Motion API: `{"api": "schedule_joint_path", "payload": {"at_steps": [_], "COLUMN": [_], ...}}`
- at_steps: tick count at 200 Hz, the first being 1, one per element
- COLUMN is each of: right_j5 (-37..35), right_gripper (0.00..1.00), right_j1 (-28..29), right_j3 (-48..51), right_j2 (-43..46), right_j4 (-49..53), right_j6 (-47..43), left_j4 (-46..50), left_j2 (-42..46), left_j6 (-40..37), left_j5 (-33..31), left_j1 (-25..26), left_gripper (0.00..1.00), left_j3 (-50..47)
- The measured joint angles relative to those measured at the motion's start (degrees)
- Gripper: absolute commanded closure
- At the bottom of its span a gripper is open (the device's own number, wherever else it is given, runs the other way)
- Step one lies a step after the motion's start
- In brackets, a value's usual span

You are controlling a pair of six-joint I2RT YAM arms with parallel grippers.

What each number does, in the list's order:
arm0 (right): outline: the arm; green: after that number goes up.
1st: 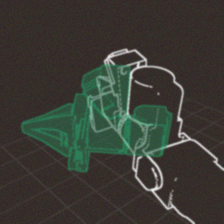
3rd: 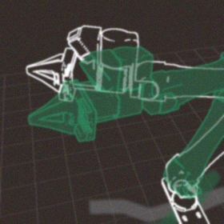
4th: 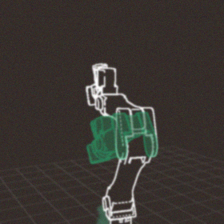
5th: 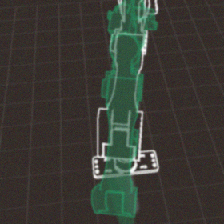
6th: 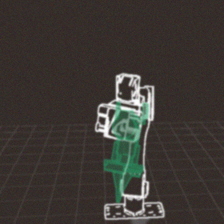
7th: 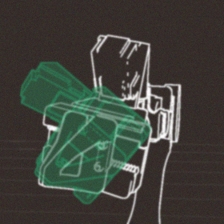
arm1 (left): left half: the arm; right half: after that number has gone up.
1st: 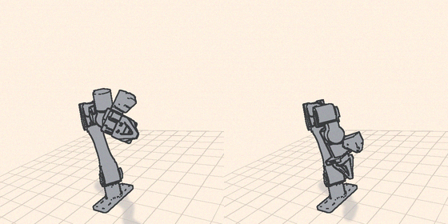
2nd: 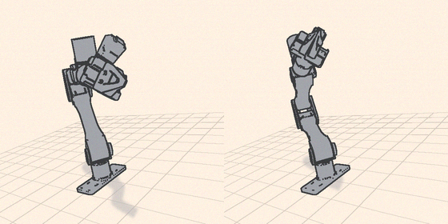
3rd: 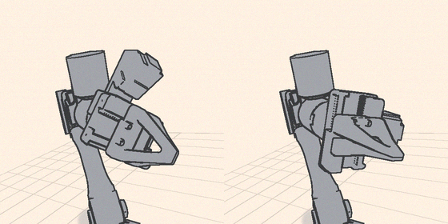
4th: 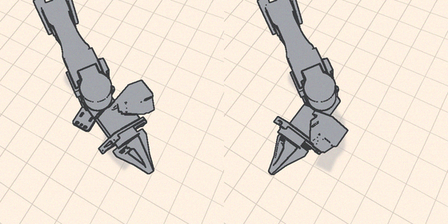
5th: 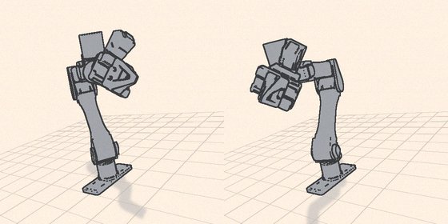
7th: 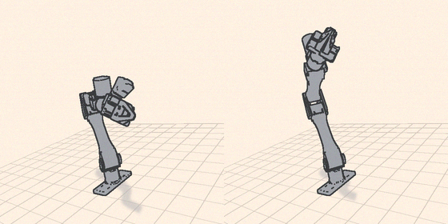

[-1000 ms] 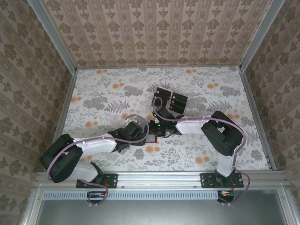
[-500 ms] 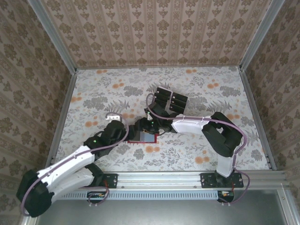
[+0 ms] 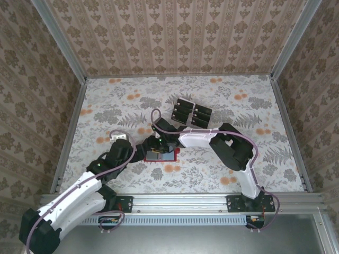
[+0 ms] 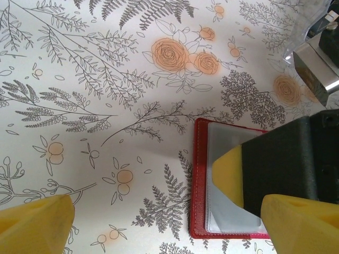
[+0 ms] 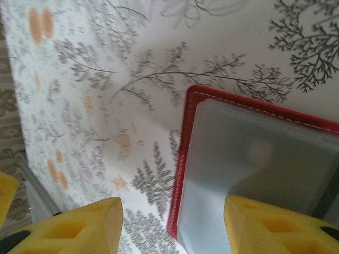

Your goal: Put the credit cards into the card holder

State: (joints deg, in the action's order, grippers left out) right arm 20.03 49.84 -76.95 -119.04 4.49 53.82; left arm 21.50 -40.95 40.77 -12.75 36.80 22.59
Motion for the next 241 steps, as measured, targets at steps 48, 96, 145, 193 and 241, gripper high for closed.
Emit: {"api": "schedule_joint_path", "payload": {"at_steps": [48, 96, 145, 193, 241], "right_j5": [-0.07, -0.04, -2.95, -13.64, -27.56], "right_gripper": [0.46, 0.46, 0.46, 0.48, 0.52], "right_j1": [-0.02, -1.20, -8.46, -15.39, -16.17], "right_j3": [-1.86, -2.64, -4.37, -10.12, -13.86], "right_j2": [-0.48, 1.77, 14.25, 18.03, 14.53], "right_j4": [1.60, 4.55, 13.51, 28.41, 40.24], "right_j6": [-0.11, -2.89, -12.31, -28.79, -42.56], "left_j4": [-0.02, -0.59, -1.81, -2.43, -2.71], "left_j2": [-0.07, -3.23, -9.68, -15.02, -17.59], "left_j6": [-0.02, -0.50, -1.81, -3.17, -3.58], "left_j5": [2.01, 3.56, 4.72, 5.18, 5.22], "left_j1": [-1.46, -2.03, -2.03, -2.03, -2.03], "left_gripper": [0.00, 0.00, 0.00, 0.00, 0.00], "left_j3": [-0.63, -0.63, 0.66, 4.96, 6.45]}}
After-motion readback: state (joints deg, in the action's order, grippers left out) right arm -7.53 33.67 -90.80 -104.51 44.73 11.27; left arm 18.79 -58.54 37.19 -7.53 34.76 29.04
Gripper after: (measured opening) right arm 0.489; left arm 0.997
